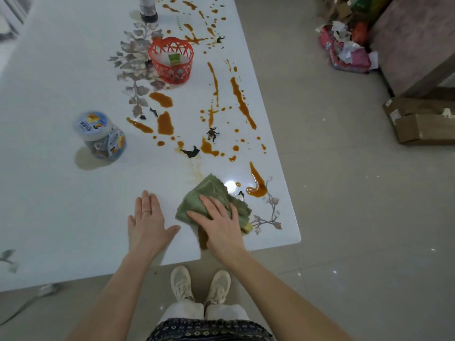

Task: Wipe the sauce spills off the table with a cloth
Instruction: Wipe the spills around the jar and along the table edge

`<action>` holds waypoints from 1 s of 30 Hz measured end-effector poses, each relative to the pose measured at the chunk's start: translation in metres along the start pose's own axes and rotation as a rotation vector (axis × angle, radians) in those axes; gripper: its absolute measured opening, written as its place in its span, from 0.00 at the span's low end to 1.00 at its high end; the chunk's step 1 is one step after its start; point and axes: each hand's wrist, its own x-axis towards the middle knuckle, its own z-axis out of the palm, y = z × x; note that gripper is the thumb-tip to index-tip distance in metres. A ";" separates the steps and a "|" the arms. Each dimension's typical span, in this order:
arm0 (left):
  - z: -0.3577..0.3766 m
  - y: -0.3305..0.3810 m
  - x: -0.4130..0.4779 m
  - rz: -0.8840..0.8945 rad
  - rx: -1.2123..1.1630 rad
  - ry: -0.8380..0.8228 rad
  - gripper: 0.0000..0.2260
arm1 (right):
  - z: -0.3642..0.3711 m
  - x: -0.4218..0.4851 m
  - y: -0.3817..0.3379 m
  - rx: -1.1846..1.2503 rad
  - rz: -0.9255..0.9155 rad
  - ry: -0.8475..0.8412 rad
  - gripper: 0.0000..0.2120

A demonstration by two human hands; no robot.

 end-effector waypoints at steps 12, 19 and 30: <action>0.001 0.000 -0.003 0.005 -0.007 0.011 0.45 | -0.006 0.026 -0.014 -0.071 0.056 -0.060 0.31; -0.001 0.000 -0.003 0.005 -0.015 0.006 0.45 | -0.010 0.037 -0.012 -0.102 0.052 -0.115 0.34; -0.003 0.004 -0.004 0.015 -0.004 0.004 0.45 | -0.008 0.037 -0.030 -0.126 0.099 -0.161 0.35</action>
